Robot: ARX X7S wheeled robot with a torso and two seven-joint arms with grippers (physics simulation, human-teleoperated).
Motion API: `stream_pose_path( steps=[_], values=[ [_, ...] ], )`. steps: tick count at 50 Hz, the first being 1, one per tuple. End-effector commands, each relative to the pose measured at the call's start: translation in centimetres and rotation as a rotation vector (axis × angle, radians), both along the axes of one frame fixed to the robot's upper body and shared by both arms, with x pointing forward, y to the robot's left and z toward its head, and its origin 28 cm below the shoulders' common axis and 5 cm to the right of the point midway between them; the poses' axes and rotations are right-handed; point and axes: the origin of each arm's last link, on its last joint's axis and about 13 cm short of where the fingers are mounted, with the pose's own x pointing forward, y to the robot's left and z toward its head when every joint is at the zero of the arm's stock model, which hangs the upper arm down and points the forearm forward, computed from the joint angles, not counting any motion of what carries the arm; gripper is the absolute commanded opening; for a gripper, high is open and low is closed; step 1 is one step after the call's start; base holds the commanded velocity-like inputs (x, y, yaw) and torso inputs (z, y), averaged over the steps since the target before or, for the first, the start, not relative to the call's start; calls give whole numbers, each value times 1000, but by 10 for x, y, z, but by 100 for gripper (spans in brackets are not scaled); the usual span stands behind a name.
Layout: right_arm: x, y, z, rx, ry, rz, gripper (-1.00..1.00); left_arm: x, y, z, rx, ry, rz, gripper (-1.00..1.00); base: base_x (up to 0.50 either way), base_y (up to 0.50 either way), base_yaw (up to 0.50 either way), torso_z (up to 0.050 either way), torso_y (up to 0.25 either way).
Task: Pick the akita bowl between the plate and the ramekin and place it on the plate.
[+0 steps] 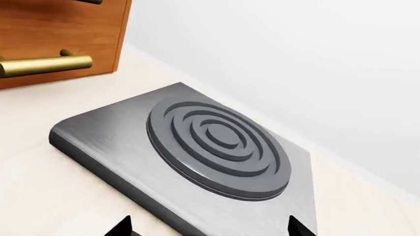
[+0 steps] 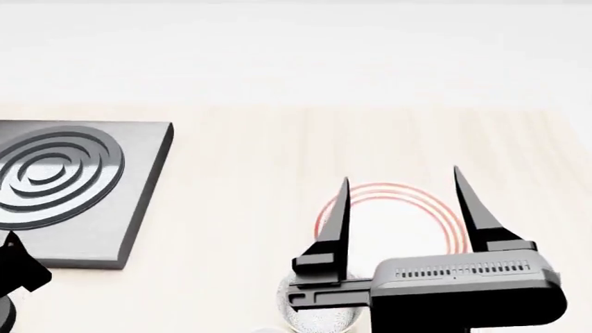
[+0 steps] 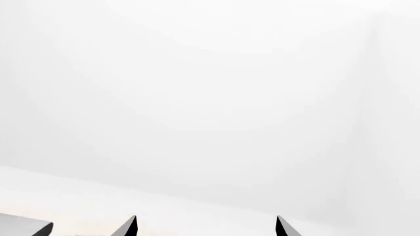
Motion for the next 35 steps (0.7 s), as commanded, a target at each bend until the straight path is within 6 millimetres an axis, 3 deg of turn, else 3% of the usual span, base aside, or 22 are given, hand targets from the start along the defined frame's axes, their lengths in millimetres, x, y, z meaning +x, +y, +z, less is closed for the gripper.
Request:
stream_pose_path(
  steps=[1,6,14,35],
  values=[
    [4,0,-4,34,38,-24,100,0,0,0,-1,1,0,100,0,0,0,0,0],
    [6,1,-2,75,52,-11,100,0,0,0,-4,3,3,100,0,0,0,0,0],
    [18,-2,-17,43,199,-98,100,1,1,0,-4,5,5,100,0,0,0,0,0],
    [35,-6,-26,85,330,-15,100,1,1,-1,-9,7,12,100,0,0,0,0,0]
  ],
)
